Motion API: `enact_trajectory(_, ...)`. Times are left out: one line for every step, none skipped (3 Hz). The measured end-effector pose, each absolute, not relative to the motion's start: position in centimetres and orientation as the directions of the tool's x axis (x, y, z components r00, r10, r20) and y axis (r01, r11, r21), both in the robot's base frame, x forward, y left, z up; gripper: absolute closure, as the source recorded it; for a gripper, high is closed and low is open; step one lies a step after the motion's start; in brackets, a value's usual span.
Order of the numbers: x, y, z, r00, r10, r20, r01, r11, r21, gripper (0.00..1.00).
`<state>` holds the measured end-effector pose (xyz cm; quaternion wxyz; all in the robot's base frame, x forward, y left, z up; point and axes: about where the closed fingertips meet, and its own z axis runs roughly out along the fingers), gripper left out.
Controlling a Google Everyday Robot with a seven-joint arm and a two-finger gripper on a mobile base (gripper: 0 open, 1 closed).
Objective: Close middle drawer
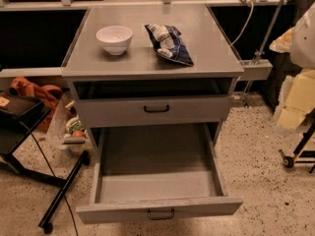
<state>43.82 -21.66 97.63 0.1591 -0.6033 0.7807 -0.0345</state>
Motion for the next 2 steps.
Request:
enact_trajectory(43.8, -21.7, 97.6, -0.221, -0.953, -0.207, -0.931, 0.270, -0.246, 0.00)
enact_trajectory(43.8, -21.3, 96.4, -0.221, -0.948, -0.229, -0.931, 0.275, -0.241, 0.00)
